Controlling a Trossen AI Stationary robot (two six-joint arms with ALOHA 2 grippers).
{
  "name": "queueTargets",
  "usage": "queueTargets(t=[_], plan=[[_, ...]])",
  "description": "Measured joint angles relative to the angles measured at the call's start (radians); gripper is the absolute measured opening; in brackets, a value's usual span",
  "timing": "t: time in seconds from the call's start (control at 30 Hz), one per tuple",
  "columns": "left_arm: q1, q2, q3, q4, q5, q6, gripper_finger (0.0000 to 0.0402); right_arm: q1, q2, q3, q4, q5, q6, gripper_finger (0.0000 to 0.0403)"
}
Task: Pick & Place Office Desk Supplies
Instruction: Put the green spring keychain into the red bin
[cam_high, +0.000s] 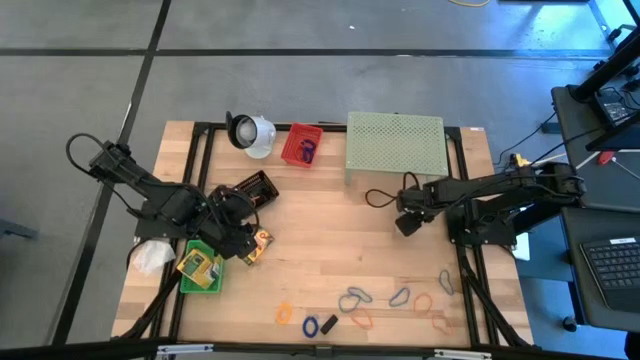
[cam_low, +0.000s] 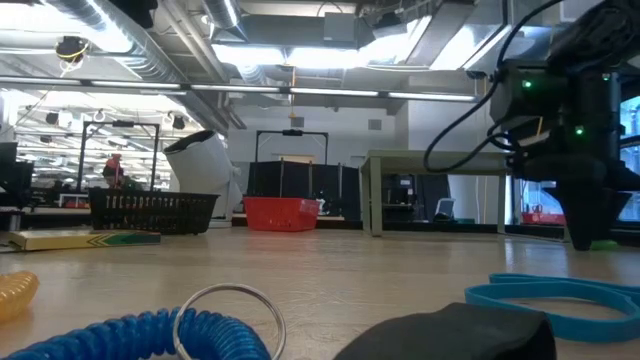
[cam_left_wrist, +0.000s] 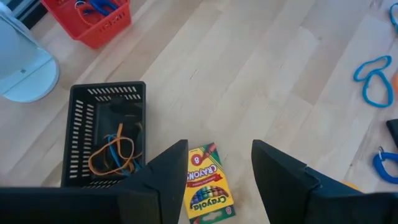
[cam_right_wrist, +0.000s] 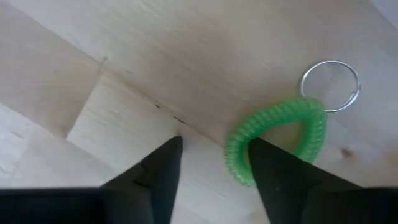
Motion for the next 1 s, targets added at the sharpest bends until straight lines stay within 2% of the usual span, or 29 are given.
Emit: queueTargets(t=[0.23, 0.37, 0.6, 0.8, 1.0], plan=[[0.0, 0.0, 0.0, 0.001, -0.008, 0.0, 0.0171, 0.001, 0.001, 0.0, 0.014, -0.017, 0.024, 0.0072], [0.0, 0.0, 0.0, 0.0, -0.062, 0.019, 0.0171, 0.001, 0.002, 0.0, 0.017, -0.021, 0.024, 0.0016], [0.0, 0.0, 0.0, 0.0, -0.109, 0.082, 0.0171, 0.005, 0.0, 0.021, 0.008, -0.04, 0.017, 0.0014], [0.0, 0.003, -0.046, 0.019, -0.145, 0.183, 0.0171, 0.071, -0.011, 0.155, 0.019, -0.083, -0.027, 0.0011], [0.006, 0.003, -0.162, 0.186, -0.151, 0.286, 0.0185, 0.16, -0.011, 0.286, 0.213, -0.127, -0.089, 0.0011]])
